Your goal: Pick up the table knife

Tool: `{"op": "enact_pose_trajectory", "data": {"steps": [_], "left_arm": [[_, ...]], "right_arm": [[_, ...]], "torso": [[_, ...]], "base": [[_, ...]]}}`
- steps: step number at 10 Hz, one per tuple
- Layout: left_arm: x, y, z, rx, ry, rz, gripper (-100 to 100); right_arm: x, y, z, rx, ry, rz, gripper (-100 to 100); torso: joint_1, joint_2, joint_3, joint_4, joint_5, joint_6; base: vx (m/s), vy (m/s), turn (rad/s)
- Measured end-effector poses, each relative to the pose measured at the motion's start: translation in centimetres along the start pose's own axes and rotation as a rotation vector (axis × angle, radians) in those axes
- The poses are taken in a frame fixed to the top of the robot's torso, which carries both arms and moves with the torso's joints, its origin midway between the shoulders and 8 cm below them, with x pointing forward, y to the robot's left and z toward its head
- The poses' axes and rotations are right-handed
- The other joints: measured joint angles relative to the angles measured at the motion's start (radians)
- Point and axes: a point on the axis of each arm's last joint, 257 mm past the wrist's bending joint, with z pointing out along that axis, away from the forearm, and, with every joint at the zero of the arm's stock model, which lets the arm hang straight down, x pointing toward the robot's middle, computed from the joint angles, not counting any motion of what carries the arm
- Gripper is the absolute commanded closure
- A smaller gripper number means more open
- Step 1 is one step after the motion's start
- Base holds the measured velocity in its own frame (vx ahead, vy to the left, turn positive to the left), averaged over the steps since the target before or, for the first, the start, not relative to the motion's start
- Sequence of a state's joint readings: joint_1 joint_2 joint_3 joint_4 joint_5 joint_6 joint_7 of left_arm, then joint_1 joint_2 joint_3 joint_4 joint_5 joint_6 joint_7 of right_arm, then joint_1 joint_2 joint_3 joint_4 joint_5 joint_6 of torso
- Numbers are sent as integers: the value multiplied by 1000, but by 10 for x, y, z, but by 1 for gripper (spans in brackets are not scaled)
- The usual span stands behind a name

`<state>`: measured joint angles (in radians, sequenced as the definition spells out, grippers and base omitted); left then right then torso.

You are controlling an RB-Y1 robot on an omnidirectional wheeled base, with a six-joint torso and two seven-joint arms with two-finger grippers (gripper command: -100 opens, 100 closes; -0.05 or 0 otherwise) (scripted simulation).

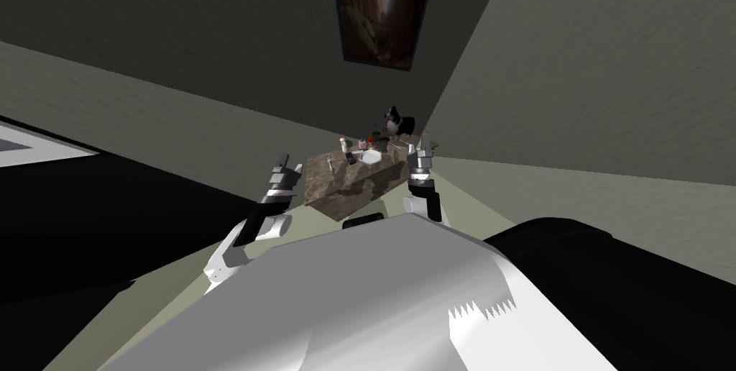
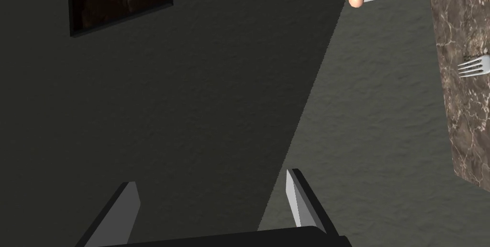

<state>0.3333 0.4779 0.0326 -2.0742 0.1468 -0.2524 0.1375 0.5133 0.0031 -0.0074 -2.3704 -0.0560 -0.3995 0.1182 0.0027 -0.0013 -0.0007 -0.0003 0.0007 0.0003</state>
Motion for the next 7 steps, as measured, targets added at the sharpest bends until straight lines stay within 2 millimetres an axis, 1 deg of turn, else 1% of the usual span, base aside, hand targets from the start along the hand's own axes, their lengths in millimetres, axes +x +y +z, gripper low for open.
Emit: {"op": "enact_pose_trajectory", "data": {"steps": [3,4,7], "left_arm": [[-3,19,2,-63,34,7,-100],[-5,30,0,-94,48,11,-100],[-10,50,1,-167,80,28,-100]], "right_arm": [[0,0,0,0,0,0,0],[0,0,0,0,0,0,0],[0,0,0,0,0,0,0]], "torso": [[0,0,0,0,0,-1],[0,0,0,0,0,0],[-1,0,0,0,0,-1]], "base": [[-5,35,-145],[0,30,-111],[2,17,-154]]}}
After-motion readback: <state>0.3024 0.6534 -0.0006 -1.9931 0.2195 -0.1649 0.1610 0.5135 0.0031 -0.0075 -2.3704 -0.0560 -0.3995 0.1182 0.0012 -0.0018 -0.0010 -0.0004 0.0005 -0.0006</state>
